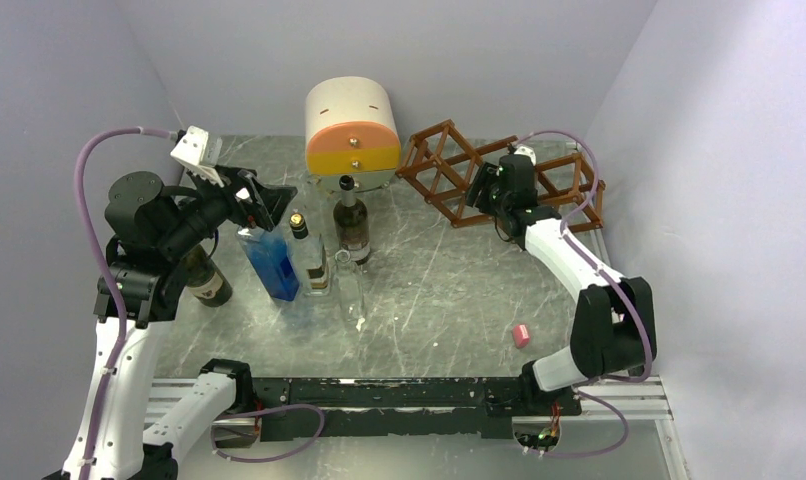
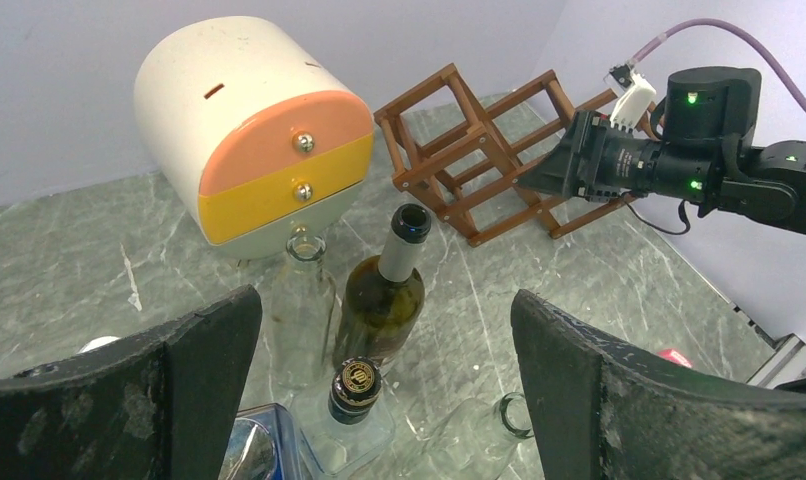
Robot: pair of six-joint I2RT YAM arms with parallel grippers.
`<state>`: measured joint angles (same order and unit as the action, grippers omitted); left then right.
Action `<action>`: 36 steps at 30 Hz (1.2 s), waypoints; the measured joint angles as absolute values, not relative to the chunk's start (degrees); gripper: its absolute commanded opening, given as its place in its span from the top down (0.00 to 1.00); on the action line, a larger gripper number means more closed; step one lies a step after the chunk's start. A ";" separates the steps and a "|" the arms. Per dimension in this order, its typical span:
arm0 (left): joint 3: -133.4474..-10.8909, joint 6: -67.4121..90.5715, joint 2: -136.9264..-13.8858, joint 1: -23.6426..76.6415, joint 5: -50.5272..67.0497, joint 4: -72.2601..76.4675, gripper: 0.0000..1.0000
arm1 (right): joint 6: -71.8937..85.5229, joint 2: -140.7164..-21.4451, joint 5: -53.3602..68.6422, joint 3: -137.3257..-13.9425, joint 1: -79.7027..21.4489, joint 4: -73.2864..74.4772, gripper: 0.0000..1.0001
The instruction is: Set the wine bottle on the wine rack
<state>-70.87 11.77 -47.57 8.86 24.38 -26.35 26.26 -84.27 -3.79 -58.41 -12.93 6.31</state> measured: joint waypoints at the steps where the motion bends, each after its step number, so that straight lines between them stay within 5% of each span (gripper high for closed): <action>1: -70.87 11.73 -47.57 8.86 24.25 -26.44 0.01 | 26.30 -84.12 -4.54 -58.46 -13.58 6.28 0.37; 19: -73.28 13.37 -55.70 10.72 38.50 -19.94 0.09 | 28.08 -62.63 -0.99 -51.94 -25.08 10.39 0.34; 30: -75.18 11.29 -70.61 23.16 23.66 -21.43 0.16 | 32.64 -58.30 1.89 -47.90 -25.10 12.97 0.33; 36: -77.43 9.98 -76.20 24.47 18.22 -23.20 0.33 | 34.13 -55.99 2.17 -45.23 -25.10 13.56 0.33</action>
<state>-77.43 9.98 -76.20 24.47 18.22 -23.20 34.13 -55.99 2.17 -45.23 -25.10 13.56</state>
